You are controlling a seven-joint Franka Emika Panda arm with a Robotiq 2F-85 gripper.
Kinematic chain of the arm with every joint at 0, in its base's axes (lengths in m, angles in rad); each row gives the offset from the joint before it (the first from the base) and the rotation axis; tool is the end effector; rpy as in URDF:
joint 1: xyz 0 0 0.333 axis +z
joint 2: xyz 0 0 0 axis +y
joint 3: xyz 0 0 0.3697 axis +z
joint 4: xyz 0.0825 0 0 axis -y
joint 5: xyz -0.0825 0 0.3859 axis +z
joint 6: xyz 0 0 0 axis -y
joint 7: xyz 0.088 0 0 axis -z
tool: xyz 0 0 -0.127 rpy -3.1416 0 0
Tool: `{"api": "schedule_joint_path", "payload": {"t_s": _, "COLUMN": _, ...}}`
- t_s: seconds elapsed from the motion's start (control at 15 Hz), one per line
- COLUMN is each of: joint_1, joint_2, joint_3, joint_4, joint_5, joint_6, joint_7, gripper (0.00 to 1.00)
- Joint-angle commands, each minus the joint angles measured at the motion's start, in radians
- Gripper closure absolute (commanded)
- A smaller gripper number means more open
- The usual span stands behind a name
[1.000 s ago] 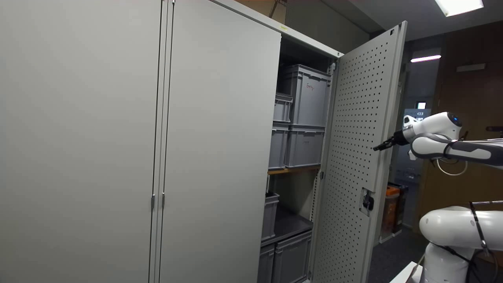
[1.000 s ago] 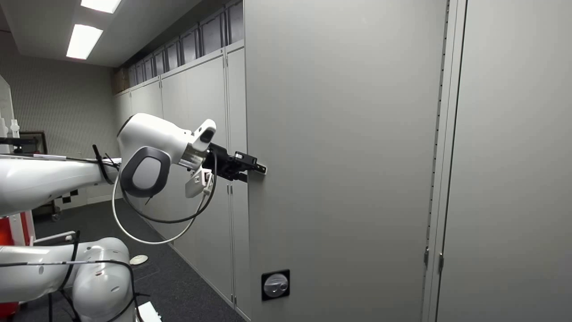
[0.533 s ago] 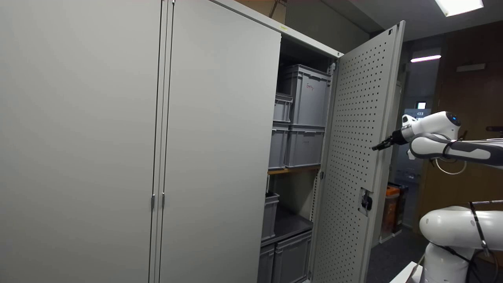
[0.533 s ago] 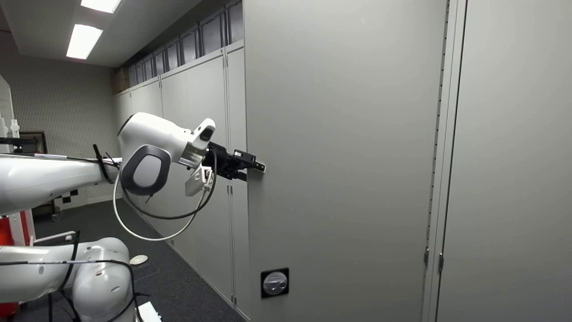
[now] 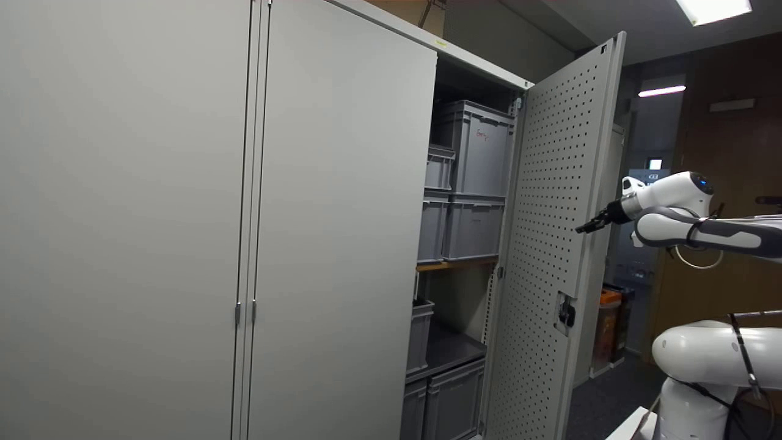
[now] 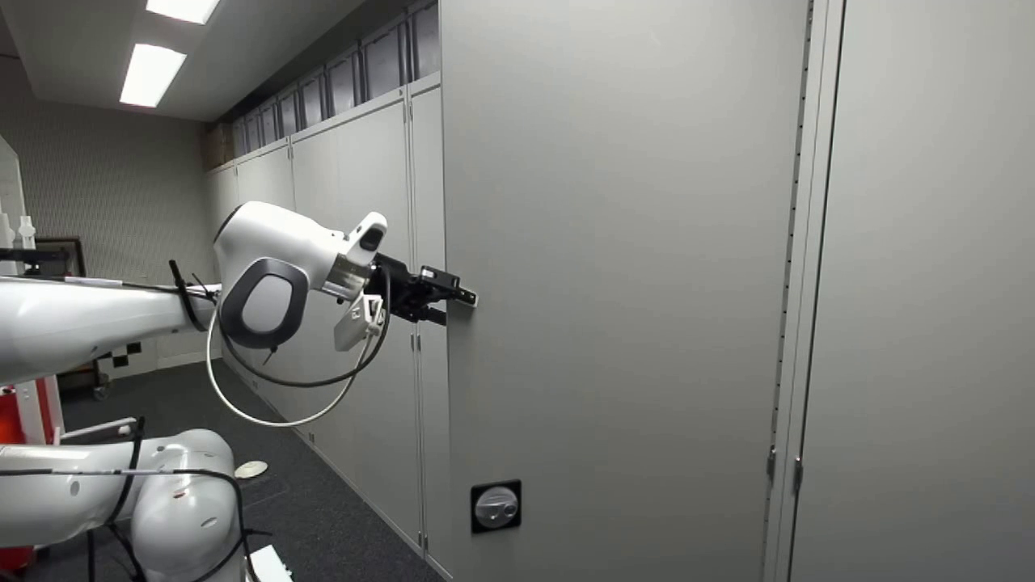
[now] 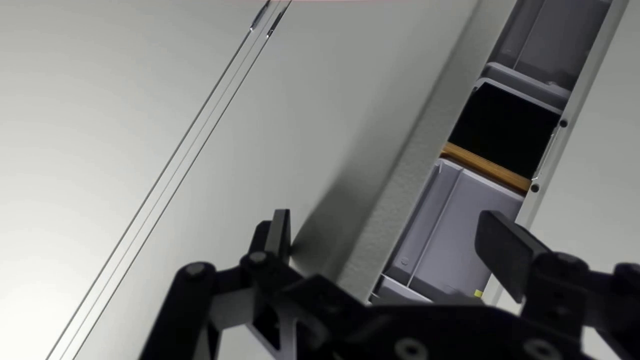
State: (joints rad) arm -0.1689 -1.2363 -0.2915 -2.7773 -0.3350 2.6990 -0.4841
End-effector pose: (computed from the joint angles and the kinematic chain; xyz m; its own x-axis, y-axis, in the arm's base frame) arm 0.1887 -0.1331 0.6419 0.4910 0.3954 0.7763 -0.0453 -0.8783 0.4760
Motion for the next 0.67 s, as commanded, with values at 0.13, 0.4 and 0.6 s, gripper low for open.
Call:
{"api": "schedule_joint_path", "payload": {"t_s": 0.13, "joint_1": 0.018, "joint_2": -0.013, "joint_3": 0.042, "joint_4": 0.0, "joint_5": -0.001, "joint_6": 0.001, "joint_7": 0.02, "gripper": 0.0}}
{"api": "schedule_joint_path", "payload": {"t_s": 0.4, "joint_1": 0.017, "joint_2": -0.01, "joint_3": 0.065, "joint_4": 0.0, "joint_5": -0.005, "joint_6": 0.004, "joint_7": 0.026, "gripper": 0.0}}
{"api": "schedule_joint_path", "payload": {"t_s": 0.6, "joint_1": 0.015, "joint_2": -0.007, "joint_3": 0.084, "joint_4": 0.0, "joint_5": -0.006, "joint_6": 0.006, "joint_7": 0.034, "gripper": 0.0}}
